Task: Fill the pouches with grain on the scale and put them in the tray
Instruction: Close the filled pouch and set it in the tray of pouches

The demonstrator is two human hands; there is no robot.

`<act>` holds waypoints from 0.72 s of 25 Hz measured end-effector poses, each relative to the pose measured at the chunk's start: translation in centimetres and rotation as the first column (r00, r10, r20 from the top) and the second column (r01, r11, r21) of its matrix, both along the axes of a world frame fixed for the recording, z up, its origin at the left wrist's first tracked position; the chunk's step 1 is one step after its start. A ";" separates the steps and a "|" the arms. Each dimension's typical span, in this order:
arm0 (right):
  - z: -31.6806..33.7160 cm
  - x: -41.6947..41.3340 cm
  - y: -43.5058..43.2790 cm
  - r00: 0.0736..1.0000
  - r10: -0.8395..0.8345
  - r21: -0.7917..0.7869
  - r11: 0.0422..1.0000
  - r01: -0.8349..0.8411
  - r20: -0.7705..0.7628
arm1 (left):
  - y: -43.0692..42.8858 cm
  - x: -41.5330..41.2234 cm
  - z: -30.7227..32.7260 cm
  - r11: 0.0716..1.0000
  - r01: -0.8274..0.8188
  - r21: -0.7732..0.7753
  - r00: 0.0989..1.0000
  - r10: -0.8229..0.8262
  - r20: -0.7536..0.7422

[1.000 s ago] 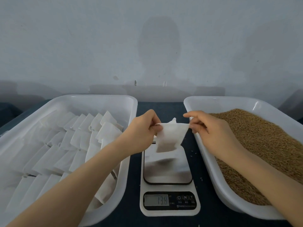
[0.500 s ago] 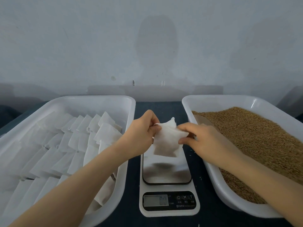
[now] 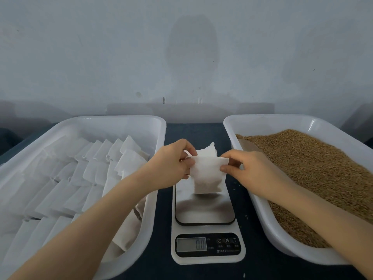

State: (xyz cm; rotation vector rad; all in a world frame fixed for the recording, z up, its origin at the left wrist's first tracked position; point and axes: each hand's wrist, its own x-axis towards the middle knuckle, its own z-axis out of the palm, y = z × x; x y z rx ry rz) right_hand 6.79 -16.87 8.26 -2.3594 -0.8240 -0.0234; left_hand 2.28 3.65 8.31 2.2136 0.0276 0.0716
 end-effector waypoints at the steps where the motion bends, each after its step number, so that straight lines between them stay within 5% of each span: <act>1: -0.1 0.1 0.0 1.000 0.003 -0.018 1.000 -0.003 -0.002 | 0.0 -0.1 0.0 0.999 0.018 0.031 1.000 -0.017 -0.012; 18: 0.1 -0.3 -0.1 0.999 0.027 -0.019 0.999 -0.028 -0.028 | 0.1 -0.4 0.3 0.952 0.115 0.284 0.993 -0.099 -0.071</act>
